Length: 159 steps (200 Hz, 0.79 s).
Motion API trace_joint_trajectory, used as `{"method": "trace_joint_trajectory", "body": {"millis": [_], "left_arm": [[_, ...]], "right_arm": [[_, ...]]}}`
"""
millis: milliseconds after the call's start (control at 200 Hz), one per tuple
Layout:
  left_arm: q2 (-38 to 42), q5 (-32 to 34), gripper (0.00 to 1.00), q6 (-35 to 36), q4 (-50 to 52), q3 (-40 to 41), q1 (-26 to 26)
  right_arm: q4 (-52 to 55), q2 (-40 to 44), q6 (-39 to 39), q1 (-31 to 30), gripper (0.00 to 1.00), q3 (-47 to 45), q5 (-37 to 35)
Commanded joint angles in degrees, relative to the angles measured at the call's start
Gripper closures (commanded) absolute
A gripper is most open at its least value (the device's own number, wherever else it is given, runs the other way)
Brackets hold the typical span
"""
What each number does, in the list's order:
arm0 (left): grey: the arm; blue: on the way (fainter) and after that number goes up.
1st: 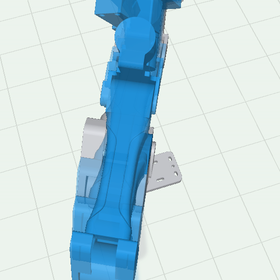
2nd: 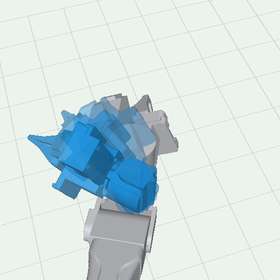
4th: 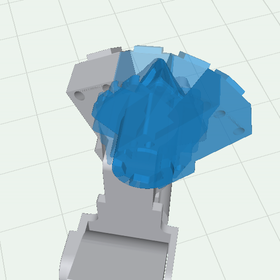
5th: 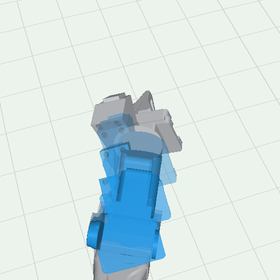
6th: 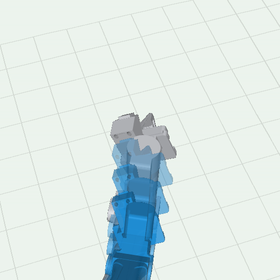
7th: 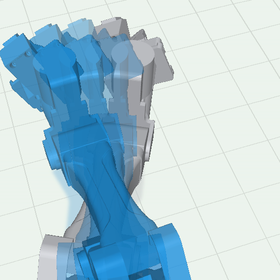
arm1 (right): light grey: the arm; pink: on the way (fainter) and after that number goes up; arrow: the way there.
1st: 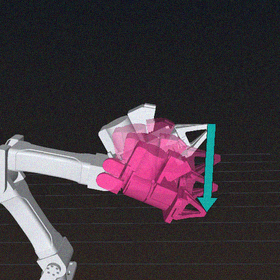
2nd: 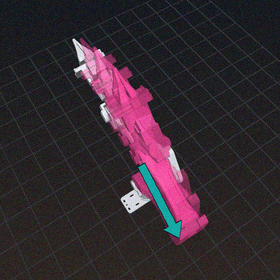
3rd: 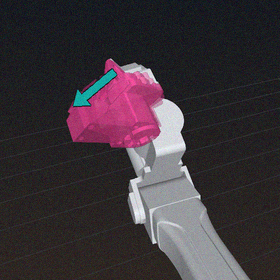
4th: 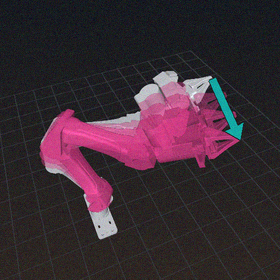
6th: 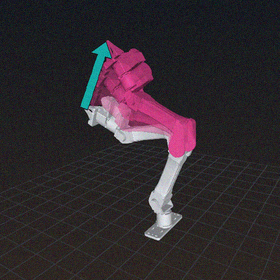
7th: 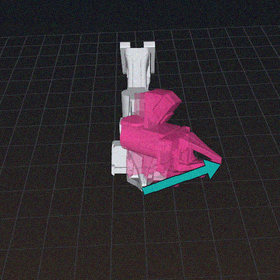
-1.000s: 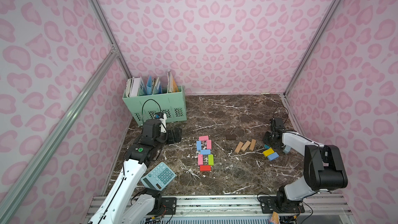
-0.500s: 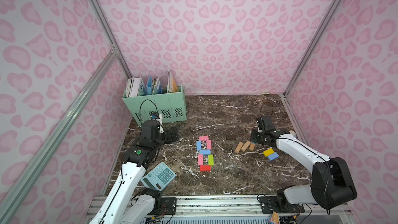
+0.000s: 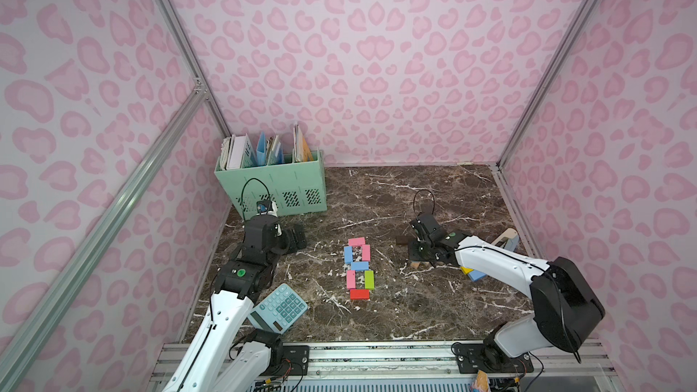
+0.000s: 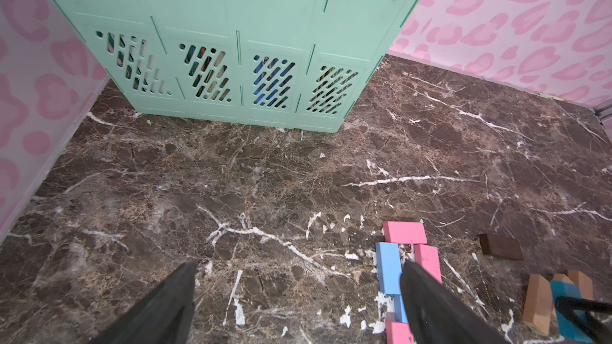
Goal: Assemble the number 8 with building blocks
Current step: Assemble the building block at the center of the board.
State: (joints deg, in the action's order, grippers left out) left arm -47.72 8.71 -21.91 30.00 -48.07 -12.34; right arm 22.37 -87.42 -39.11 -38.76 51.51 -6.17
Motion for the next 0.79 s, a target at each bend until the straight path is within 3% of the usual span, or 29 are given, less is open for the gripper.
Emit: {"method": "trace_joint_trajectory", "body": {"millis": [0, 790], "left_arm": [[0.64, 0.90, 0.02, 0.89, -1.70, 0.43, 0.02], [2.16, -0.62, 0.02, 0.64, -2.55, 1.10, -0.01]], "right_arm": [[-1.28, -2.05, -1.31, -1.42, 0.89, 0.75, 0.03], [2.40, -15.39, -1.83, -4.48, 0.85, 9.30, -1.94]]}}
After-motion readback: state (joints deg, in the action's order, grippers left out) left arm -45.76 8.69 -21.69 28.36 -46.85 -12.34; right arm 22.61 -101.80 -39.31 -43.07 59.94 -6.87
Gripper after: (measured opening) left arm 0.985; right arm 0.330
